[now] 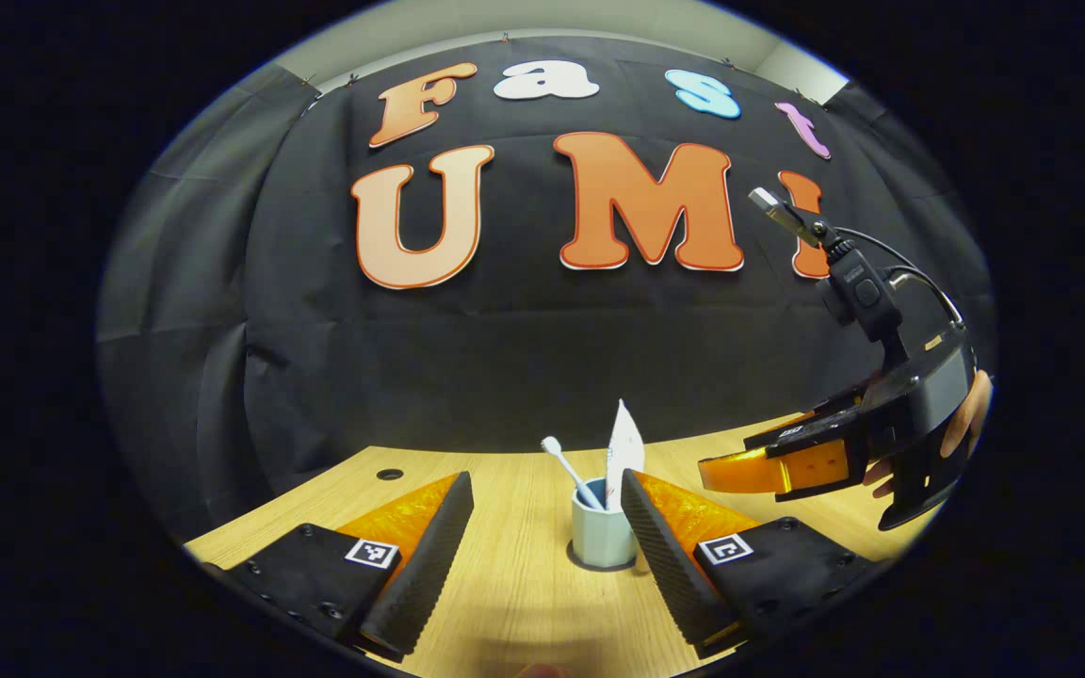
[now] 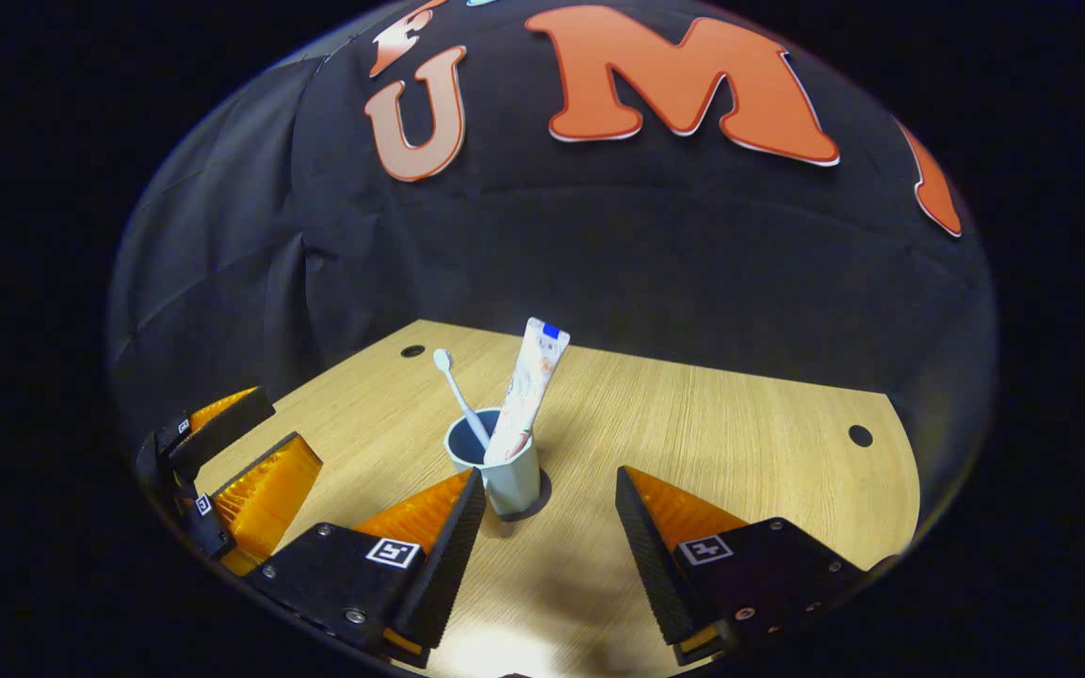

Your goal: Put the toothbrush and toothpaste on the desktop into the cup, then pick up the cup and place it on the coaster on the desktop.

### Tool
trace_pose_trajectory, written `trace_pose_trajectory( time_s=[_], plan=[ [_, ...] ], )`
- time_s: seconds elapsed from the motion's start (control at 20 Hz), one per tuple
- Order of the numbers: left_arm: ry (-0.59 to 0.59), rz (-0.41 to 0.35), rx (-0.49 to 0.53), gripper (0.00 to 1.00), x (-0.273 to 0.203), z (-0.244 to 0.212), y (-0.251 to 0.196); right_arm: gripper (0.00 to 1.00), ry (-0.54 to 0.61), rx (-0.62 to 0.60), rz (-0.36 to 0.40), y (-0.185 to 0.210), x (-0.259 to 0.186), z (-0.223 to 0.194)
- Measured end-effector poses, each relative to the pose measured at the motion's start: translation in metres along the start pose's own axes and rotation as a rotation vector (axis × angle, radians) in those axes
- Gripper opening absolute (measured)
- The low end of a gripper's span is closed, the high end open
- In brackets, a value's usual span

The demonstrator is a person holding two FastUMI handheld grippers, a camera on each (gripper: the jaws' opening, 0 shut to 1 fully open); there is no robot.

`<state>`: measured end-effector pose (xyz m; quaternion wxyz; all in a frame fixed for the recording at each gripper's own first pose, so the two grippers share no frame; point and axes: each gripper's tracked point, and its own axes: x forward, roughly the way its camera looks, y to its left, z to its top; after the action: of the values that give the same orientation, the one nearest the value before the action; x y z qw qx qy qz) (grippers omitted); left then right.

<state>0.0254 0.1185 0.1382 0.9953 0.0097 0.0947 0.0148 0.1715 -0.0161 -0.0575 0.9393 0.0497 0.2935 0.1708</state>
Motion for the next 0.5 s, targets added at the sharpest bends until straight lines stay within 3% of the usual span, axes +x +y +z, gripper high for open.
trace_pose_trajectory(
  time_s=[0.15, 0.5],
  plan=[
    [-0.018, -0.025, 0.001, 0.99, -0.001, 0.009, -0.016, 0.84, -0.085, -0.007, -0.041, -0.02, -0.018, 0.009],
    [-0.031, -0.092, -0.013, 1.0, 0.0, 0.017, -0.052, 0.84, -0.194, -0.057, -0.187, -0.066, -0.057, -0.014]
  ],
)
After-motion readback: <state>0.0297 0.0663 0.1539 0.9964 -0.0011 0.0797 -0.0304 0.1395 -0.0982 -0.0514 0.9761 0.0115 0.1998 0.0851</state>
